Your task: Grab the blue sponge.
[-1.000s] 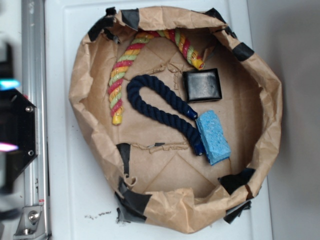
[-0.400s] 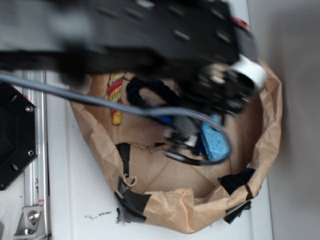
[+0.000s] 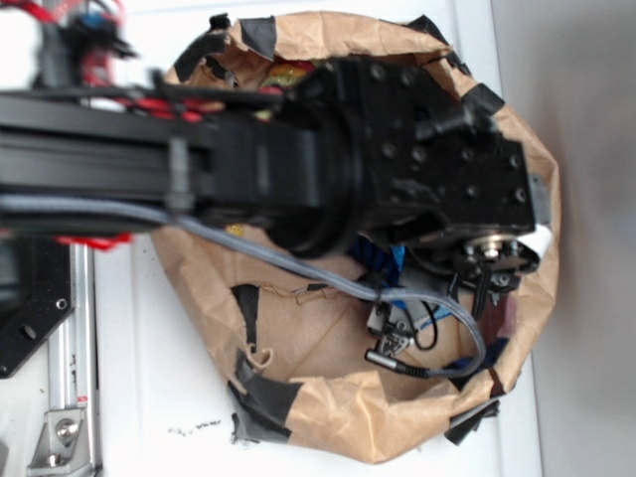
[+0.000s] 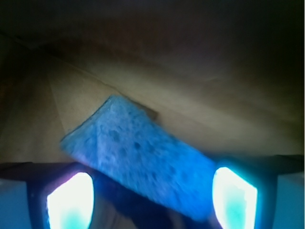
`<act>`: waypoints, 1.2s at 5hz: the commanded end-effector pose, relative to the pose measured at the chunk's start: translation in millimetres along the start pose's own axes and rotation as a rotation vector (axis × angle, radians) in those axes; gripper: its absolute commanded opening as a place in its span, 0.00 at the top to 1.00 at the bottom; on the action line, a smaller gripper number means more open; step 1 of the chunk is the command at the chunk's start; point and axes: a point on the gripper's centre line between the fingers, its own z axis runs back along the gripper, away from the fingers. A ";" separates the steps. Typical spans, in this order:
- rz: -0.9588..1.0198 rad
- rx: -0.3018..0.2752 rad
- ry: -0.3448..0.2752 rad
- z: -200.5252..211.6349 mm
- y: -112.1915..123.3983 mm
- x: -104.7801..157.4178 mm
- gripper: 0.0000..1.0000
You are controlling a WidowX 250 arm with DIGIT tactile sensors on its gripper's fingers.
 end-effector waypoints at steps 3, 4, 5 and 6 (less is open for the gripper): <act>-0.120 0.126 0.071 -16.0 -25.7 32.6 0.14; -0.077 0.145 0.056 -12.2 -24.8 28.1 1.00; -0.038 0.153 0.050 -7.1 -24.9 22.9 1.00; 0.183 0.157 -0.036 32.7 -21.8 -4.3 1.00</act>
